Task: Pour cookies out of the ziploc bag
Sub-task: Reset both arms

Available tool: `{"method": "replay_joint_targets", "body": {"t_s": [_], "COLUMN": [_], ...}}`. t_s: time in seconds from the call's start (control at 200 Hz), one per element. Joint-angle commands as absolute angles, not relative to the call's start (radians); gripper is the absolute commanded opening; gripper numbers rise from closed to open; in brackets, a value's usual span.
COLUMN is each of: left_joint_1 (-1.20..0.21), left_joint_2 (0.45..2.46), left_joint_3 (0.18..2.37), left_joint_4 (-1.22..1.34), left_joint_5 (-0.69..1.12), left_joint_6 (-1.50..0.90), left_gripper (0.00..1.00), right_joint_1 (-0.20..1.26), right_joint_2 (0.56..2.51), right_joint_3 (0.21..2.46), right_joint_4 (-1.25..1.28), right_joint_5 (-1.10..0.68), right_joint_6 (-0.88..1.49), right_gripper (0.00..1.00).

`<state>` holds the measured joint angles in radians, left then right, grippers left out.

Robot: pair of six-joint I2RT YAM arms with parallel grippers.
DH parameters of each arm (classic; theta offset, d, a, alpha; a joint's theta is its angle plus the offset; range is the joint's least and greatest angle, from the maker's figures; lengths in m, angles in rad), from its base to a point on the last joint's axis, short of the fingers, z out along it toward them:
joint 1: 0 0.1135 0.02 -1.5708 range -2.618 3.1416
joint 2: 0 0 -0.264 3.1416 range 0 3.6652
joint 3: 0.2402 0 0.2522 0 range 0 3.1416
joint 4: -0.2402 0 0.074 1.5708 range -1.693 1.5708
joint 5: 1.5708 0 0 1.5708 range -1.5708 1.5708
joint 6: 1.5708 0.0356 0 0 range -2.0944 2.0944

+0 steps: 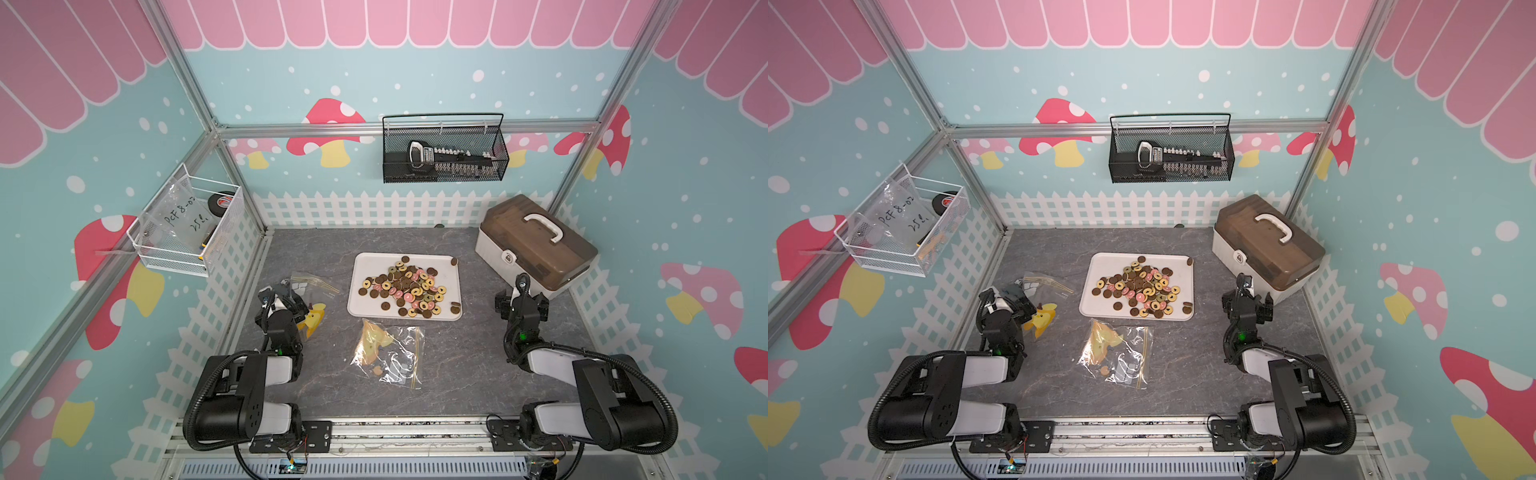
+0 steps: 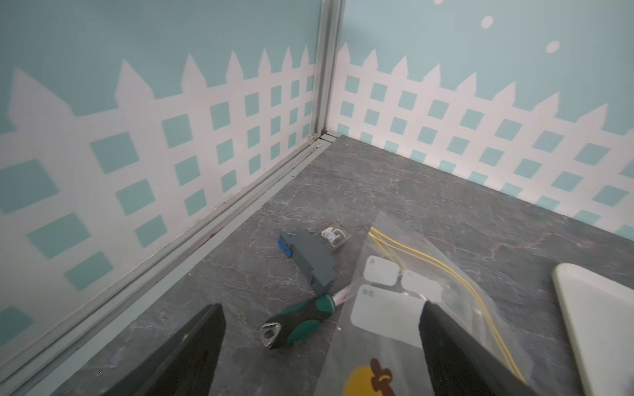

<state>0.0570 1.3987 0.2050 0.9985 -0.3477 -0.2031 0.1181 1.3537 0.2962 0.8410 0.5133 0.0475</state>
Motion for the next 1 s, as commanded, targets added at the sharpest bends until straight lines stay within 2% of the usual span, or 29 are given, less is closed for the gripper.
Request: {"method": "replay_joint_targets", "body": {"t_s": [0.0, 0.055, 0.12, 0.195, 0.25, 0.32, 0.4, 0.47, 0.535, 0.996], "left_joint_1": [0.058, 0.042, 0.015, -0.005, -0.007, -0.007, -0.006, -0.007, -0.009, -0.009], "left_joint_2": [1.431, 1.484, 1.564, 1.5, 1.532, 1.523, 1.539, 1.525, 1.541, 1.536], "left_joint_3": [0.259, 0.268, 0.26, 0.274, 0.295, 0.327, 0.366, 0.412, 0.39, 0.395], "left_joint_4": [1.036, 1.08, 1.2, 1.063, 1.073, 0.987, 0.935, 0.824, 0.898, 0.877], "left_joint_5": [-0.122, -0.01, 0.058, -0.011, -0.038, -0.051, -0.072, -0.096, -0.121, -0.118], "left_joint_6": [-0.151, -0.088, -0.03, -0.025, -0.032, -0.038, -0.041, -0.052, -0.057, -0.057], "left_gripper": [0.93, 0.93, 0.99, 0.98, 0.98, 0.98, 0.98, 0.99, 0.99, 0.99], "right_joint_1": [0.096, 0.075, 0.066, 0.066, 0.067, 0.066, 0.066, 0.066, 0.067, 0.066], "right_joint_2": [1.387, 1.392, 1.416, 1.487, 1.549, 1.499, 1.536, 1.519, 1.529, 1.528], "right_joint_3": [0.236, 0.246, 0.255, 0.249, 0.251, 0.272, 0.284, 0.339, 0.322, 0.34], "right_joint_4": [1.036, 1.012, 1.018, 1.089, 1.175, 1.048, 1.093, 0.943, 1.003, 0.965], "right_joint_5": [0.479, 0.46, 0.437, 0.366, 0.302, 0.289, 0.327, 0.38, 0.381, 0.368], "right_joint_6": [0.069, 0.092, 0.09, 0.055, 0.016, 0.026, 0.029, 0.065, 0.056, 0.055], "right_gripper": [0.99, 0.99, 0.99, 0.99, 0.99, 0.99, 0.98, 0.99, 0.98, 0.99]}}
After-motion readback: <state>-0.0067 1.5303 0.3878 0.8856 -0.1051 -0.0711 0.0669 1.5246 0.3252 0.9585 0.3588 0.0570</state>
